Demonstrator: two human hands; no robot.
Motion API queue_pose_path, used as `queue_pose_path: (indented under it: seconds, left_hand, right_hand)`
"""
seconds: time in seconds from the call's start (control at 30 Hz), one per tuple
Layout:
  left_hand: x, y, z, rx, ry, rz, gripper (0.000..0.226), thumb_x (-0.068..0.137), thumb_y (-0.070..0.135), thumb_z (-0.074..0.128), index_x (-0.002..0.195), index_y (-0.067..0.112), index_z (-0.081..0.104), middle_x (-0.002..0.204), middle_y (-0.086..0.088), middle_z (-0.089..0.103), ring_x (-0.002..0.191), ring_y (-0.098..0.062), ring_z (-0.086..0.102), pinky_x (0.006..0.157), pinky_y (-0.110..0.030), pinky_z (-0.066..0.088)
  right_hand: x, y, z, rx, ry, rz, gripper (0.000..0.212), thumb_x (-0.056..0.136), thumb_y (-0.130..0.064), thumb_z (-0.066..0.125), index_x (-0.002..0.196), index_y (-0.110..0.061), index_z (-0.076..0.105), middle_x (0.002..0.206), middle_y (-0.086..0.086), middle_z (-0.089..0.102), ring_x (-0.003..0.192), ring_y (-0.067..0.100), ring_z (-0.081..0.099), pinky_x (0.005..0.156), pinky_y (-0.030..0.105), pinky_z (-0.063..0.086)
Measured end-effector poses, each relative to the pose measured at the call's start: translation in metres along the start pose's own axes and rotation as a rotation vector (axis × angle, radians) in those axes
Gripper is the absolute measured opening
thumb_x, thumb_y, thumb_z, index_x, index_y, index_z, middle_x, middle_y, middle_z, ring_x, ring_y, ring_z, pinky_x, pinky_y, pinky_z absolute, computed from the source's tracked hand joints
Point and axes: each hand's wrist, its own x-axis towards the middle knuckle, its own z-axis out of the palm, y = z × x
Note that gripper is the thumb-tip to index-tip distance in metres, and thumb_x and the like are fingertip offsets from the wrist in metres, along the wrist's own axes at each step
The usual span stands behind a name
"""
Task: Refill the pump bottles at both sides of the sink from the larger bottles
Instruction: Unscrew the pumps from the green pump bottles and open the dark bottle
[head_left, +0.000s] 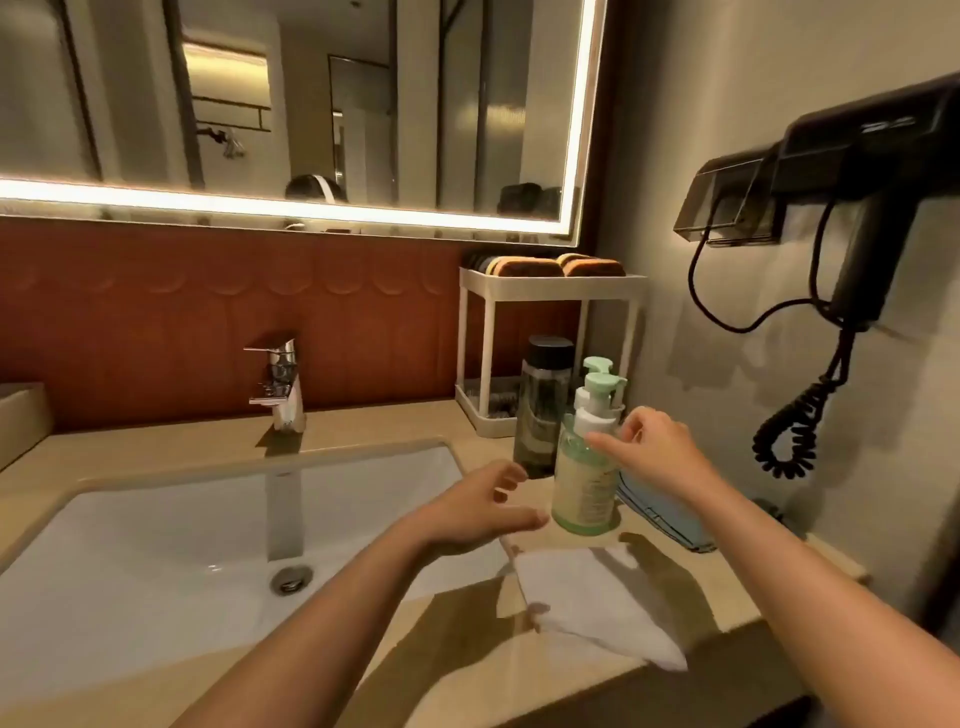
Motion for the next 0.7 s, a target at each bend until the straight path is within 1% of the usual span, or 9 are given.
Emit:
queue_pose_path:
  seconds: [0.1,0.17,0.27,0.33,0.4,0.47,0.53,0.6,0.7]
  left_hand:
    - [0.030,0.004,0.017,-0.037,0.035,-0.003,0.090,0.077,0.032,0.075,0.147,0.024,0.017,0.154,-0.002,0.018,0.138,-0.023,0.027,0.111,-0.042,0.032]
    - [0.050,0.006,0.029,-0.036,0.081,0.002,0.103,0.073,0.034,0.077,0.149,0.023,0.008,0.156,-0.002,0.010,0.141,-0.024,0.020,0.114,-0.045,0.027]
    - [0.080,0.003,0.039,-0.112,0.172,0.017,0.110,0.071,0.036,0.079,0.150,0.023,0.004,0.157,-0.002,0.008,0.142,-0.024,0.018,0.113,-0.044,0.026]
    - [0.096,0.001,0.045,-0.155,0.216,0.039,0.112,0.067,0.037,0.081,0.149,0.026,0.005,0.155,-0.002,0.015,0.141,-0.024,0.022,0.112,-0.046,0.030]
    - [0.110,0.001,0.049,-0.188,0.231,0.069,0.110,0.064,0.034,0.083,0.146,0.027,0.011,0.149,-0.001,0.027,0.136,-0.023,0.031,0.109,-0.045,0.036]
    - [0.120,0.002,0.055,-0.226,0.240,0.121,0.095,0.060,0.028,0.085,0.136,0.026,0.027,0.133,0.004,0.045,0.125,-0.016,0.045,0.102,-0.041,0.044]
    - [0.128,0.002,0.059,-0.246,0.265,0.171,0.084,0.058,0.028,0.086,0.128,0.029,0.039,0.121,0.009,0.054,0.115,-0.009,0.051,0.099,-0.038,0.047]
    - [0.133,0.001,0.062,-0.278,0.292,0.180,0.076,0.059,0.025,0.086,0.122,0.031,0.043,0.112,0.015,0.056,0.110,-0.007,0.053,0.095,-0.033,0.047]
    - [0.132,-0.002,0.063,-0.310,0.355,0.154,0.068,0.064,0.024,0.085,0.113,0.035,0.039,0.101,0.024,0.050,0.103,-0.004,0.049,0.087,-0.025,0.043]
  right_hand:
    - [0.013,0.003,-0.001,-0.020,0.062,0.050,0.046,0.076,-0.048,0.070,0.096,-0.016,0.044,0.088,-0.005,0.046,0.081,0.013,0.047,0.055,0.025,0.035]
    - [0.023,0.005,0.003,-0.021,0.046,0.071,0.052,0.073,-0.052,0.070,0.101,-0.018,0.043,0.098,-0.003,0.048,0.094,0.019,0.050,0.064,0.029,0.040]
    - [0.039,0.009,0.009,-0.110,0.059,0.071,0.056,0.069,-0.060,0.068,0.103,-0.022,0.045,0.110,-0.001,0.056,0.104,0.024,0.053,0.075,0.035,0.044]
    - [0.046,0.010,0.016,-0.197,0.103,0.049,0.069,0.064,-0.069,0.064,0.111,-0.022,0.047,0.117,0.001,0.059,0.107,0.027,0.055,0.079,0.038,0.045]
    - [0.050,0.008,0.022,-0.248,0.131,0.043,0.073,0.063,-0.075,0.060,0.112,-0.022,0.049,0.116,0.003,0.060,0.107,0.028,0.056,0.082,0.039,0.045]
    - [0.052,0.006,0.025,-0.265,0.141,0.043,0.065,0.065,-0.075,0.057,0.101,-0.021,0.051,0.108,0.003,0.062,0.100,0.027,0.058,0.078,0.037,0.046]
    - [0.054,0.003,0.026,-0.294,0.135,0.046,0.059,0.068,-0.074,0.056,0.093,-0.021,0.050,0.098,0.001,0.061,0.096,0.026,0.059,0.074,0.035,0.046]
    - [0.057,0.002,0.027,-0.357,0.124,0.026,0.055,0.070,-0.072,0.055,0.088,-0.020,0.049,0.092,0.001,0.059,0.092,0.024,0.059,0.073,0.035,0.048]
    - [0.061,0.001,0.029,-0.404,0.116,-0.011,0.049,0.074,-0.065,0.054,0.085,-0.018,0.054,0.088,0.002,0.063,0.086,0.023,0.060,0.071,0.034,0.049]
